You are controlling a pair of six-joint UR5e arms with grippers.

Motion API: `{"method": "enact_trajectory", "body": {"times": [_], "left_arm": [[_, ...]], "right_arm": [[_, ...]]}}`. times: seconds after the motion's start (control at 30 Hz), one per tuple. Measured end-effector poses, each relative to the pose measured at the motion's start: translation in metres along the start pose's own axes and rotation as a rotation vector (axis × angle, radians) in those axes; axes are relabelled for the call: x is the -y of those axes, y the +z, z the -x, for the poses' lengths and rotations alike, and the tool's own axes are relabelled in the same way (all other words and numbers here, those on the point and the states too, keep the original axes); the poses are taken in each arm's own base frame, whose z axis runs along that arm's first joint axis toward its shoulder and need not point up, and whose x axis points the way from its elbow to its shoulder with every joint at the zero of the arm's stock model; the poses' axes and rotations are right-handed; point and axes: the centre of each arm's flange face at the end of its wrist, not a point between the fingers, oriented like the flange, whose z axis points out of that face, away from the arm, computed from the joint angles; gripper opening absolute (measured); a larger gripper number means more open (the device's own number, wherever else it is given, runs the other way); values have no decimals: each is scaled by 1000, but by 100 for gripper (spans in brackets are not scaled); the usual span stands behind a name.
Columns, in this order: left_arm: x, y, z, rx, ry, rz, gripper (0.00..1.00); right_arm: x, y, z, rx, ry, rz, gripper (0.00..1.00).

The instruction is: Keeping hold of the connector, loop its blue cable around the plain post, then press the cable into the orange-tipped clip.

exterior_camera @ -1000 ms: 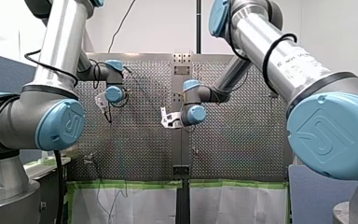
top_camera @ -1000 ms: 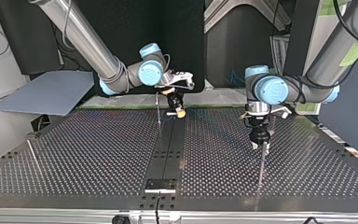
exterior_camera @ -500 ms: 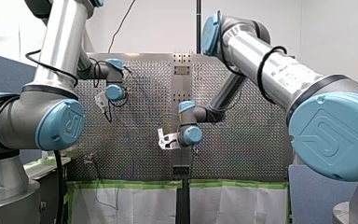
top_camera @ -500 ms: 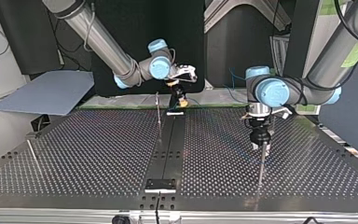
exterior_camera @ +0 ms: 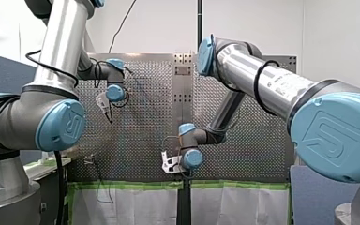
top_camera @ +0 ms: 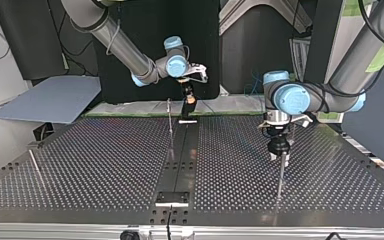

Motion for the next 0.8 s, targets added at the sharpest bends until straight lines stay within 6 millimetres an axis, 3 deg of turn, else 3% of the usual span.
{"method": "enact_trajectory", "body": {"times": [0.37, 0.8], "left_arm": [[0, 0, 0, 0, 0, -1, 100], [2, -2, -2, -12, 1, -1, 100]], "right_arm": [[-10, 0, 86, 69, 41, 110, 0], [-34, -34, 210, 182, 122, 168, 0]]}}
